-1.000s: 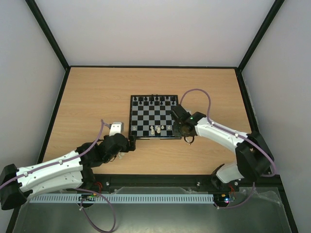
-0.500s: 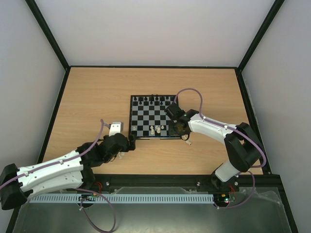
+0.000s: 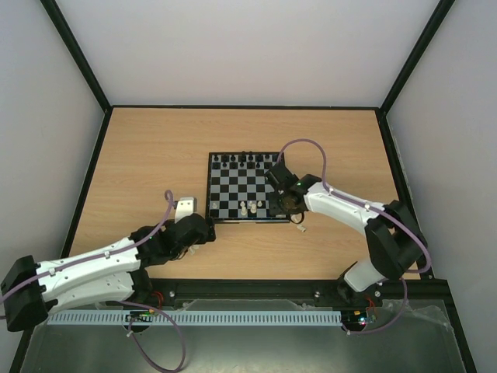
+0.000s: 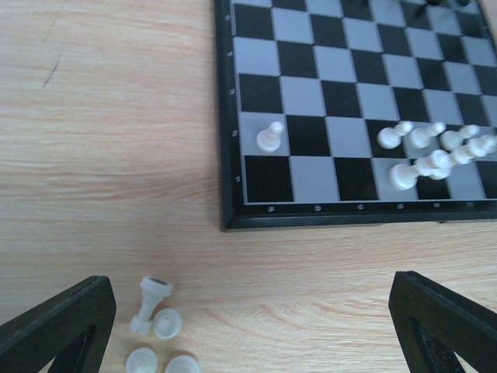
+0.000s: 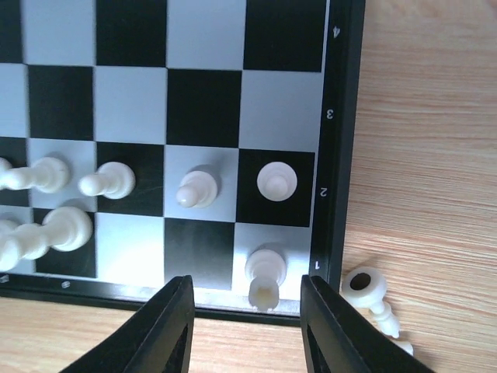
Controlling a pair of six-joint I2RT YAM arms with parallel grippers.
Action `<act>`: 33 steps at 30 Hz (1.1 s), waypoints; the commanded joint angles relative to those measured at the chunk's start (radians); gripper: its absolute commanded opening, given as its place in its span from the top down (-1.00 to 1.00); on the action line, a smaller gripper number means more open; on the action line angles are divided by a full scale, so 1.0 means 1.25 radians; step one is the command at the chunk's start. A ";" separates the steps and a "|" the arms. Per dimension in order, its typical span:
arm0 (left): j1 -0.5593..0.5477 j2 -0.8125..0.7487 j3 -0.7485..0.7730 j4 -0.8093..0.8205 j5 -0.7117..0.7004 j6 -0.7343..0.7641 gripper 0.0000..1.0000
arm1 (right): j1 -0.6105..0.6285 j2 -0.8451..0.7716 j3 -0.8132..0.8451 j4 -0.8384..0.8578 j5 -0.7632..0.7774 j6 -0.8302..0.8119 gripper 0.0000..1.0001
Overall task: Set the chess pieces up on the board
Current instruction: Place the chess piece on the chessboard, then pick up the chess piece at the center of the board.
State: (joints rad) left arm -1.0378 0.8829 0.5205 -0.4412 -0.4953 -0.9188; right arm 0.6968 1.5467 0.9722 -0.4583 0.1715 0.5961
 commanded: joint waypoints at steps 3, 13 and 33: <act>0.006 0.061 0.025 -0.109 0.004 -0.095 -0.99 | -0.003 -0.115 0.009 -0.062 0.002 -0.019 0.21; 0.005 0.159 0.059 -0.169 0.092 -0.095 -0.49 | -0.004 -0.226 -0.015 -0.090 -0.023 -0.046 0.21; -0.012 0.251 0.113 -0.257 0.151 -0.087 0.37 | -0.003 -0.252 -0.054 -0.068 -0.056 -0.090 0.22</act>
State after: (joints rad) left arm -1.0451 1.1790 0.6575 -0.7250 -0.3134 -1.0107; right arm 0.6956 1.2514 0.9180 -0.5106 0.1192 0.5037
